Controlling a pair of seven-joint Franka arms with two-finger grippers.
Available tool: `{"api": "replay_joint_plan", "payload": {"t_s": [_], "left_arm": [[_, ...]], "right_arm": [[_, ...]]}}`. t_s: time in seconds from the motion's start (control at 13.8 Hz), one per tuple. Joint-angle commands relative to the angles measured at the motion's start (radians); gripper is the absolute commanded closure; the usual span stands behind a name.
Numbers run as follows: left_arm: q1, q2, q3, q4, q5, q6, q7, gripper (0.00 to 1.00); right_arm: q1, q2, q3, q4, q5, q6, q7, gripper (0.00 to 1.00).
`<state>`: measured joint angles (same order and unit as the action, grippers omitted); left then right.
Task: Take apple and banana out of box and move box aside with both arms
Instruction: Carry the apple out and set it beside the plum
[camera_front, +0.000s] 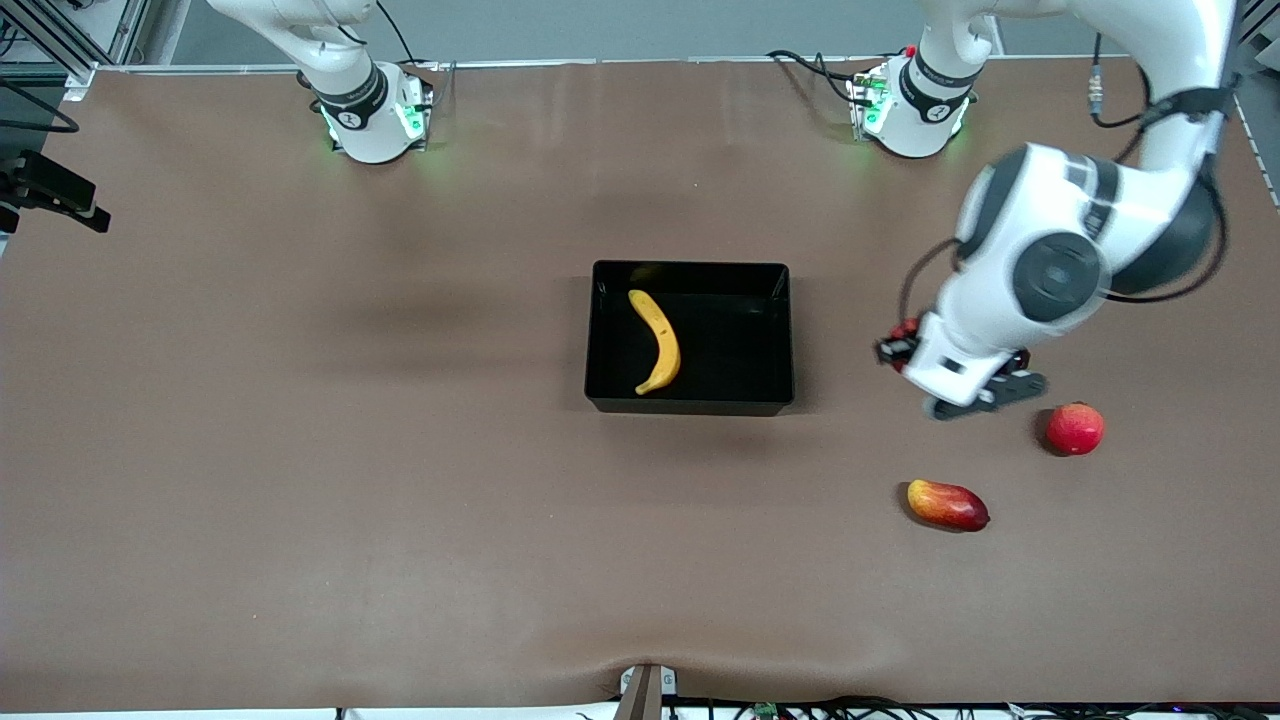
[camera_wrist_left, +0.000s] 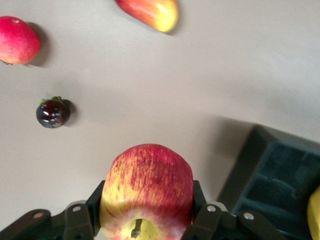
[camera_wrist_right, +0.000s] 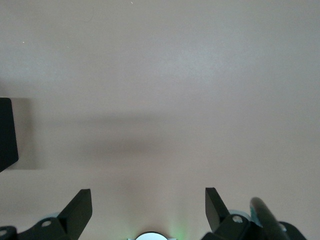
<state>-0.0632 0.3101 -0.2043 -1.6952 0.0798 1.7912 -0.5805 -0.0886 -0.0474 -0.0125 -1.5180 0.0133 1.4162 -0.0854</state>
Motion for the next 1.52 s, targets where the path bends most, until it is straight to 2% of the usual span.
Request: {"api": "replay_joint_plan", "payload": {"t_s": [0.0, 0.29, 0.58, 1.01, 1.16, 1.3, 1.44], "left_arm": [[0.074, 0.03, -0.012, -0.06, 0.069, 0.108, 0.008, 1.0], [0.164, 0.164, -0.009, -0.005, 0.181, 0.195, 0.01, 1.0], [0.203, 0.236, -0.007, -0.017, 0.234, 0.298, 0.013, 1.0], [0.227, 0.33, -0.007, -0.008, 0.256, 0.312, 0.013, 1.0], [0.227, 0.328, -0.007, -0.011, 0.256, 0.312, 0.011, 0.78], [0.227, 0.317, -0.007, -0.012, 0.256, 0.303, 0.011, 0.0], [0.22, 0.294, -0.012, -0.008, 0.255, 0.292, 0.005, 0.0]], "right_arm": [[-0.022, -0.002, 0.014, 0.001, 0.007, 0.0, 0.006, 0.0], [-0.022, -0.002, 0.014, 0.001, 0.007, 0.0, 0.006, 0.0], [-0.022, -0.002, 0.014, 0.001, 0.007, 0.0, 0.006, 0.0], [-0.02, -0.002, 0.014, 0.001, 0.007, -0.002, 0.006, 0.0], [-0.02, -0.002, 0.014, 0.001, 0.007, 0.0, 0.004, 0.0], [-0.022, -0.002, 0.014, 0.001, 0.007, 0.0, 0.006, 0.0], [-0.022, -0.002, 0.014, 0.001, 0.007, 0.0, 0.006, 0.0]]}}
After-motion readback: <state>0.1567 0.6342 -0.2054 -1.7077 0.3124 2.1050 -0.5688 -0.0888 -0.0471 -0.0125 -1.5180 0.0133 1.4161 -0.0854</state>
